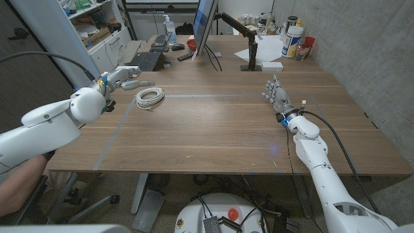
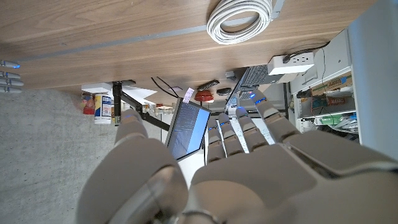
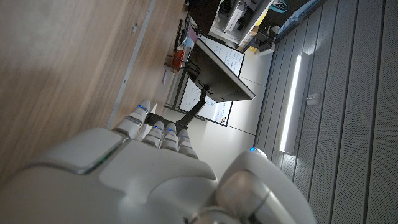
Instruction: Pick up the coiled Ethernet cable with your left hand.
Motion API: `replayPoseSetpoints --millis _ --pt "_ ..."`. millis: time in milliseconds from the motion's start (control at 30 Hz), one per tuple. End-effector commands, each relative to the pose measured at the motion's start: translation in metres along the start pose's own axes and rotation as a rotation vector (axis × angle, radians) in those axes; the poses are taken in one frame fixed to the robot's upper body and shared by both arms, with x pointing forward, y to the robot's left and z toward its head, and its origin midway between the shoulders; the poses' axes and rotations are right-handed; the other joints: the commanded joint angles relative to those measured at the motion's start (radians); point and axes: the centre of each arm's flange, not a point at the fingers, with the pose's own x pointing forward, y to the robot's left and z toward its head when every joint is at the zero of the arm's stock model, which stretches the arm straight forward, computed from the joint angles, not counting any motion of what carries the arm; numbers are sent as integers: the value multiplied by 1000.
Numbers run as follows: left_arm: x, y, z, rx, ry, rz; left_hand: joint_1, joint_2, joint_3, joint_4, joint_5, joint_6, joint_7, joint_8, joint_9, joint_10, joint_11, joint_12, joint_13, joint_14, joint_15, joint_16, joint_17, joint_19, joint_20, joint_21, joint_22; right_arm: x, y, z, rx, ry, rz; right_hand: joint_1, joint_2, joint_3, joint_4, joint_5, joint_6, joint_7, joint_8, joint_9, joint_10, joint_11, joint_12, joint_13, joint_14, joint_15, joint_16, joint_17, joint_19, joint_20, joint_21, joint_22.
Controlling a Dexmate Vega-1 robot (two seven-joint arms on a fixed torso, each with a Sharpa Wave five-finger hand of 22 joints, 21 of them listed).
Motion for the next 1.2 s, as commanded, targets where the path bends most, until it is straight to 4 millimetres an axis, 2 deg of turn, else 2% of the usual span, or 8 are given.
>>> replayPoseSetpoints --millis 33,333,467,633,833,1033,1200 --pt "4 4 -6 13 45 -27 15 1 -7 -1 9 10 3 5 1 13 0 7 5 9 -36 -1 2 0 2 0 3 0 0 0 0 4 6 6 -1 -2 1 -2 -5 -2 6 6 -7 5 4 3 -5 1 3 2 1 6 5 3" --pt "10 1 -5 38 64 -37 36 14 -4 -4 16 23 0 4 2 31 -1 10 7 39 -46 4 3 40 0 12 6 1 0 0 -1 4 6 5 -1 -3 1 -3 -6 -3 6 6 -8 5 4 3 -5 0 3 2 1 7 5 4" --pt "13 2 -4 50 79 -48 105 47 24 -25 22 12 0 -3 3 27 -5 5 10 40 -51 -1 3 48 -6 11 7 1 0 0 0 7 6 5 0 -3 2 -3 -6 -4 5 6 -8 4 4 3 -5 -1 4 2 1 7 5 4" --pt "21 7 -6 28 99 -68 154 63 41 -38 22 -1 -6 -10 3 19 -9 -1 12 39 -52 -6 3 49 -9 8 7 1 0 0 1 8 7 6 1 -4 1 -3 -6 -4 6 6 -8 4 4 3 -5 0 4 2 0 8 5 4" --pt "29 10 -7 -3 127 -91 182 64 47 -43 18 -12 2 -15 4 6 -11 -8 14 33 -48 -12 2 49 -10 6 8 1 0 -1 0 8 8 6 1 -4 1 -3 -6 -4 6 6 -8 3 5 3 -5 0 4 2 0 8 5 4" --pt "39 11 -7 -24 161 -134 192 59 45 -41 13 -5 6 -13 5 20 -1 -3 16 41 -48 -11 2 53 -9 6 9 1 0 -1 2 8 7 6 2 -4 1 -4 -6 -5 6 6 -9 5 4 3 -5 0 4 2 0 8 5 4" --pt "43 12 -5 -27 166 -141 199 57 43 -35 7 22 5 -4 7 45 -12 6 20 68 -58 -3 4 73 -14 12 10 1 0 -2 4 11 6 6 2 -4 1 -4 -7 -5 6 6 -9 3 5 3 -6 0 4 2 0 9 5 4"
